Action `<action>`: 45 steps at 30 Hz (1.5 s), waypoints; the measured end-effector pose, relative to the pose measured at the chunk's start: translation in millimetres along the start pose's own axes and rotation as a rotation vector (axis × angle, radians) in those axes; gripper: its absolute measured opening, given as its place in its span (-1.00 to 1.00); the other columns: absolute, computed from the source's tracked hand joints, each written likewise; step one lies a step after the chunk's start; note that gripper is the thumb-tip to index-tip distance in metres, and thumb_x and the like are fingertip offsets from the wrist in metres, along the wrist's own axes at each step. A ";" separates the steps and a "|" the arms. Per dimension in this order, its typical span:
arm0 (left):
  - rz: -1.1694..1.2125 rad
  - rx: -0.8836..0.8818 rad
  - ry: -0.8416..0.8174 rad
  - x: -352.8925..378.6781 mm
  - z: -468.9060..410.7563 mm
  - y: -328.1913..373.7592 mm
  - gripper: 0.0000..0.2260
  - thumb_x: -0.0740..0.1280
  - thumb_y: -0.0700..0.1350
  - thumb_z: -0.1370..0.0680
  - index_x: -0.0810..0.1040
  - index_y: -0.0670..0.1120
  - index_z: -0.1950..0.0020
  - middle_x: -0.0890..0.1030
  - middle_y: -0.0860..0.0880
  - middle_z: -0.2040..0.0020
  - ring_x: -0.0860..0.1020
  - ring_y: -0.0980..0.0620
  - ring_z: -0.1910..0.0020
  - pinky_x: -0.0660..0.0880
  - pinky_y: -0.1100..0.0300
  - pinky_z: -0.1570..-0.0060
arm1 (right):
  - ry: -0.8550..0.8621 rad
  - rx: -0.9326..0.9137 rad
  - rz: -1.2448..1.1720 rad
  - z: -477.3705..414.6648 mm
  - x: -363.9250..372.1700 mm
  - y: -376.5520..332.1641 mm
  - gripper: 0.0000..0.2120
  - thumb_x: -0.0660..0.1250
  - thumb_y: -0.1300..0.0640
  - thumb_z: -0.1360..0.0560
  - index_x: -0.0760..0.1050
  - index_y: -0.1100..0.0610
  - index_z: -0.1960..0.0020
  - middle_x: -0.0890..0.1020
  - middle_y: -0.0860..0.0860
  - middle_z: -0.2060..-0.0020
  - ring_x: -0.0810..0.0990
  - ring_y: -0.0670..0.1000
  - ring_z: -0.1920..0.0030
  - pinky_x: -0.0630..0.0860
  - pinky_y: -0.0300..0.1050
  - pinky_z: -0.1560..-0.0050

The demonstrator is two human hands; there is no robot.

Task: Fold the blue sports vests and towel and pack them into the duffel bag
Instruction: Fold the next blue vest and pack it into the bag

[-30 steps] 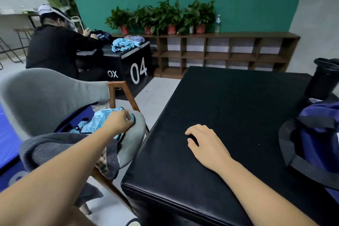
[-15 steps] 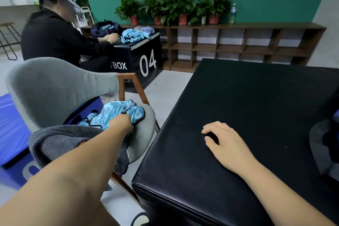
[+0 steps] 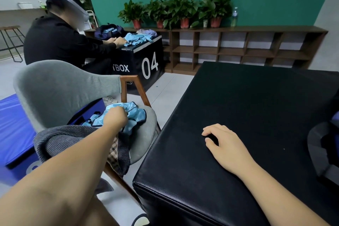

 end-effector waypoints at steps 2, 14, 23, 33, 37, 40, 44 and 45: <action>0.185 -0.028 0.083 -22.0 0.7 -7.6 -0.85 0.28 -0.19 -0.57 0.65 -0.12 0.11 0.65 -0.12 0.19 0.60 -0.16 0.18 0.59 0.06 0.22 | 0.002 0.010 -0.002 -0.5 0.6 1.3 -0.84 0.28 0.02 -0.65 0.53 -0.24 -0.13 0.54 -0.38 -0.22 0.48 -0.18 -0.24 0.46 -0.07 -0.29; 0.789 -0.034 0.294 -158.6 10.8 13.3 -0.94 0.44 -0.13 -0.56 0.66 -0.05 0.12 0.64 0.01 0.24 0.57 0.01 0.22 0.50 0.17 0.23 | 0.040 0.051 -0.009 2.0 0.0 3.3 -0.86 0.30 -0.02 -0.62 0.51 -0.29 -0.04 0.56 -0.40 -0.19 0.51 -0.19 -0.20 0.50 -0.10 -0.22; 0.896 0.123 0.299 -263.8 50.0 66.7 -0.94 0.44 -0.12 -0.52 0.70 -0.04 0.13 0.74 -0.03 -0.01 0.66 -0.04 -0.03 0.55 0.19 0.17 | 0.030 0.058 -0.070 9.7 -14.2 -12.0 -0.87 0.35 0.02 -0.63 0.58 -0.20 -0.13 0.63 -0.30 -0.09 0.57 -0.22 -0.17 0.54 -0.05 -0.27; 1.041 0.349 0.314 -390.9 139.3 134.1 -0.86 0.47 -0.12 -0.51 0.65 0.04 0.24 0.68 0.04 0.23 0.59 -0.01 0.21 0.57 0.06 0.21 | 0.134 0.015 -0.232 38.9 -95.7 -80.7 -0.79 0.41 0.01 -0.63 0.57 -0.12 -0.26 0.64 -0.26 -0.18 0.57 -0.27 -0.25 0.54 -0.13 -0.35; 1.073 0.478 0.310 -441.4 196.5 171.5 -0.90 0.50 -0.14 -0.56 0.64 -0.03 0.13 0.68 -0.04 0.18 0.55 0.02 0.27 0.49 0.18 0.29 | 0.188 0.023 -0.348 53.8 -141.8 -115.3 -0.70 0.48 -0.06 -0.59 0.56 -0.06 -0.28 0.63 -0.20 -0.15 0.59 -0.23 -0.19 0.54 -0.14 -0.34; 1.080 0.563 0.306 -472.7 240.4 194.1 -0.92 0.49 -0.16 -0.59 0.63 -0.07 0.08 0.67 -0.01 0.15 0.53 0.08 0.26 0.45 0.34 0.37 | 0.246 0.035 -0.444 63.7 -179.6 -137.6 -0.51 0.52 -0.12 -0.55 0.48 -0.04 -0.41 0.59 -0.18 -0.21 0.58 -0.19 -0.21 0.54 -0.14 -0.27; 1.093 0.668 0.252 -500.9 295.2 216.1 -0.91 0.50 -0.12 -0.60 0.63 -0.08 0.04 0.65 0.03 0.14 0.52 0.09 0.21 0.42 0.31 0.32 | 0.404 0.032 -0.469 75.8 -241.2 -155.2 -0.23 0.54 -0.22 -0.50 0.30 -0.03 -0.57 0.48 -0.14 -0.38 0.51 -0.10 -0.35 0.52 -0.04 -0.35; 1.100 0.690 0.234 -505.9 305.9 220.3 -0.91 0.51 -0.11 -0.60 0.63 -0.06 0.05 0.66 0.04 0.14 0.53 0.09 0.20 0.42 0.25 0.26 | 0.436 0.035 -0.470 79.1 -255.2 -157.6 -0.19 0.55 -0.25 -0.48 0.28 -0.03 -0.58 0.46 -0.14 -0.39 0.50 -0.09 -0.36 0.51 -0.01 -0.36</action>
Point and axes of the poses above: each hand's wrist, its own z-axis away from the middle knuckle, its own x-axis out of the palm, y = z × x, the point moved 10 cm from there along -z, towards the middle knuckle
